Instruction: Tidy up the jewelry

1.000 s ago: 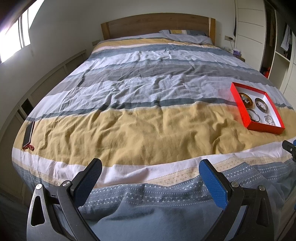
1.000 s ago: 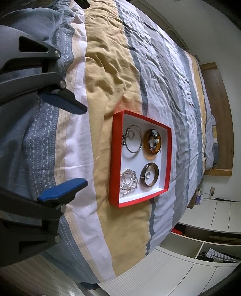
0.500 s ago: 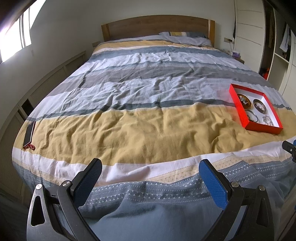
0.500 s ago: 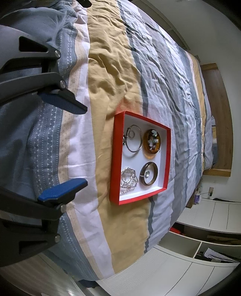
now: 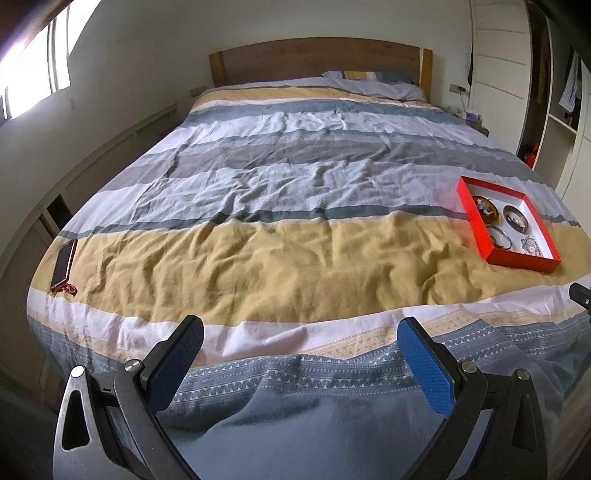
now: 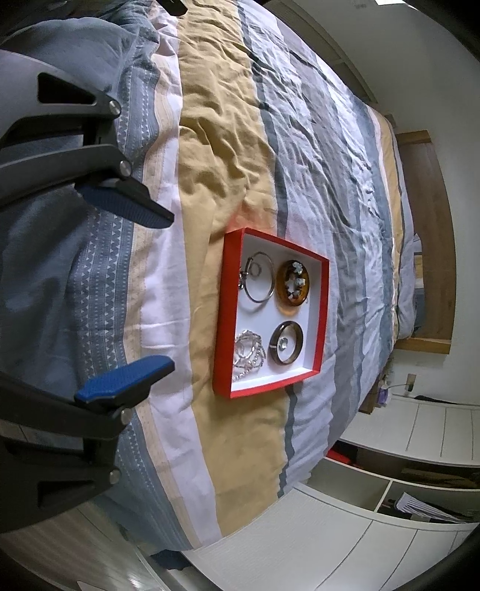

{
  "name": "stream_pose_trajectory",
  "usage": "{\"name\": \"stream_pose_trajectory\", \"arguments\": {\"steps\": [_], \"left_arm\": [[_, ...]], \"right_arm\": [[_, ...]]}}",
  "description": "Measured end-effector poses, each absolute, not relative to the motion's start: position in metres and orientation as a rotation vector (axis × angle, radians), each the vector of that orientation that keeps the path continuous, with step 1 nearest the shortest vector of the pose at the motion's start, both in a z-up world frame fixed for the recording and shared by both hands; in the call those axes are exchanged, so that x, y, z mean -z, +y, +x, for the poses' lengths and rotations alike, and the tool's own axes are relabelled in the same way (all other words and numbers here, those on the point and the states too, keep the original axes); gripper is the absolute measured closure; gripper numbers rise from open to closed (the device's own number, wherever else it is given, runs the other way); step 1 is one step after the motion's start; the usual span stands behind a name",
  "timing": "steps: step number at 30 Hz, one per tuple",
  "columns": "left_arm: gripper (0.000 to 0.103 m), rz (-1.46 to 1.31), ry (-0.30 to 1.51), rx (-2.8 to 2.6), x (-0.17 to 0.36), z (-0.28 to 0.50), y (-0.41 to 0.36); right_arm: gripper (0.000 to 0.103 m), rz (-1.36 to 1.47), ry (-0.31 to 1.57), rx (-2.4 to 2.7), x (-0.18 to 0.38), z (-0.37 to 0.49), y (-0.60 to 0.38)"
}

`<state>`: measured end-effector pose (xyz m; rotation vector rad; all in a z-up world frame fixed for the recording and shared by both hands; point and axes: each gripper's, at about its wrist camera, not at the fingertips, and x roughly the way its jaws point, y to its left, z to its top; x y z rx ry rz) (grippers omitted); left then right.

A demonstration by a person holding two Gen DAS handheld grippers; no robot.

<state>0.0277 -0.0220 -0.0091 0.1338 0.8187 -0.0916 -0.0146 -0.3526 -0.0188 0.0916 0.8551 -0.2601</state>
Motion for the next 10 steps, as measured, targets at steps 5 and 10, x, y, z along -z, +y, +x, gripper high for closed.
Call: {"name": "stream_pose_trajectory", "arguments": {"steps": [5, 10], "left_arm": [[0.001, 0.123, 0.811, 0.088, 0.007, 0.022, -0.018], [0.001, 0.118, 0.809, 0.088, 0.006, 0.018, -0.016]], "right_arm": [[0.033, 0.087, 0.845, 0.264, 0.012, -0.021, -0.35], [0.033, 0.075, 0.83, 0.269, 0.003, -0.03, -0.348]]}}
